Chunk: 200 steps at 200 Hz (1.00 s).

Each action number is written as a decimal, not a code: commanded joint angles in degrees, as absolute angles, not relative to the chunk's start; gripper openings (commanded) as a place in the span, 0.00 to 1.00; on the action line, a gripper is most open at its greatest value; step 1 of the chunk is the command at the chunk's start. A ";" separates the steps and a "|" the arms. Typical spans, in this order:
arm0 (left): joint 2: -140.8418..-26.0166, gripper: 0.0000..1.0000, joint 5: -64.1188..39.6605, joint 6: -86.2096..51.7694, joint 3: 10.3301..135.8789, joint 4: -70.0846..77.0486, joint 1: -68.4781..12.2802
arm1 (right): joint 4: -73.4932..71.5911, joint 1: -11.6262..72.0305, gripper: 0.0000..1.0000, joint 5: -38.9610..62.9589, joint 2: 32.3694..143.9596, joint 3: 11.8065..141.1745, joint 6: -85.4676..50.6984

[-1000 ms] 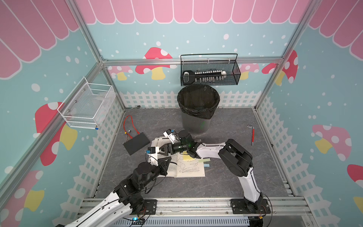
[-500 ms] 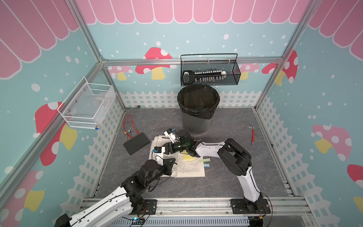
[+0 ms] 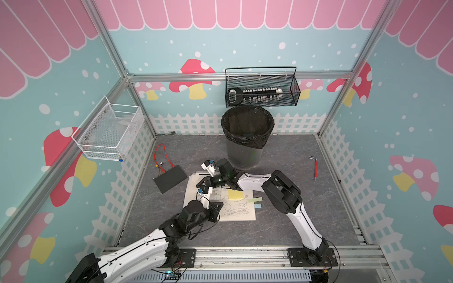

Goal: Peel off the used sticky note
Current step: Turn the page of the book at the center of the board.

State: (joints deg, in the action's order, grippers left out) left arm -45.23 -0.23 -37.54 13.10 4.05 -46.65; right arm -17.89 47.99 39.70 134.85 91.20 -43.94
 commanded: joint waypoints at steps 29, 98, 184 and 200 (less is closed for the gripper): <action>-52.43 0.00 3.56 -37.97 12.35 9.07 -47.15 | -13.64 47.65 0.32 42.79 140.14 95.57 -40.17; -58.78 0.00 11.00 -39.32 10.83 11.02 -47.20 | -13.78 47.64 0.33 45.27 139.15 95.55 -39.29; -60.87 0.00 11.52 -41.96 8.20 13.88 -47.17 | -11.21 45.33 0.61 31.17 117.63 78.75 -39.06; -60.61 0.00 11.40 -42.14 7.92 14.07 -47.14 | -10.02 44.34 0.69 26.82 110.89 72.36 -39.57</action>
State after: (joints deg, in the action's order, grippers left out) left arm -60.75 9.89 -40.99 9.65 15.57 -47.05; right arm -12.14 46.17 35.18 120.38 78.78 -39.46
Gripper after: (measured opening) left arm 0.042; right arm 0.646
